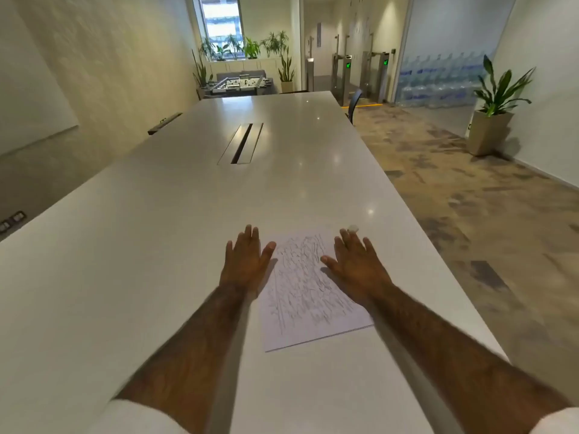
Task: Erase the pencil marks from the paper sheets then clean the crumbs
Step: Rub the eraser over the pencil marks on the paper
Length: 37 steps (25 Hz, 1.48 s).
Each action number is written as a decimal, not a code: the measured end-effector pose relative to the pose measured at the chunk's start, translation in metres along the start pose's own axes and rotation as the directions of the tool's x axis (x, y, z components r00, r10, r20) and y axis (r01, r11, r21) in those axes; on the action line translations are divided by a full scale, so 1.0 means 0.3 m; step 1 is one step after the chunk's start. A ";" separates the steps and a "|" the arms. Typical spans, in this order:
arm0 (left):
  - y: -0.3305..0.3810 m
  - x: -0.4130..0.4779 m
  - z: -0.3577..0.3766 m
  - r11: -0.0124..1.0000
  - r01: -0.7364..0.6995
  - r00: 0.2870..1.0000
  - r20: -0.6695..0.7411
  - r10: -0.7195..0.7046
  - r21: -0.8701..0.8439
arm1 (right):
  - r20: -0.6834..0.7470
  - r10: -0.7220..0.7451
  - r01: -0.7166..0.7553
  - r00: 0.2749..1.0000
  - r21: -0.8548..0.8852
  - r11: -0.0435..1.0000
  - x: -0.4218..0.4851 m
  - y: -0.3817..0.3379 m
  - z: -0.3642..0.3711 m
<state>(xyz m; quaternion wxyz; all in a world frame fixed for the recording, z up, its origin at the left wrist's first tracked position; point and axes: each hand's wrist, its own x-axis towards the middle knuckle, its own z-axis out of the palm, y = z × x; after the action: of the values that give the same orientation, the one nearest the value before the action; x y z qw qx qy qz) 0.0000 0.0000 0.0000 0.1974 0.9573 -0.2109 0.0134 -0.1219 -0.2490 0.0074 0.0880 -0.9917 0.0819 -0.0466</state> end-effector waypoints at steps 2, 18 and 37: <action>0.004 -0.022 0.041 1.000 -0.008 0.997 0.072 0.008 -0.009 | 0.056 -0.016 0.012 0.998 0.065 0.998 -0.013 0.010 0.034; -0.002 -0.042 0.071 0.984 -0.029 0.992 0.125 0.007 0.175 | 0.053 -0.035 0.035 0.998 -0.002 0.999 -0.003 0.038 0.089; -0.001 0.041 0.079 0.997 0.019 0.994 0.109 -0.028 0.081 | -0.307 0.127 -0.028 0.943 0.306 0.952 0.140 0.107 0.029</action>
<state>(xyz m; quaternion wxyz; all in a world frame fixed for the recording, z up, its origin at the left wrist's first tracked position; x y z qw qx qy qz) 0.0099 -0.0138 -0.0207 0.1474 0.9660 -0.2096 -0.0331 -0.0848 -0.2859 -0.0037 0.2230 -0.9420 0.1266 -0.2167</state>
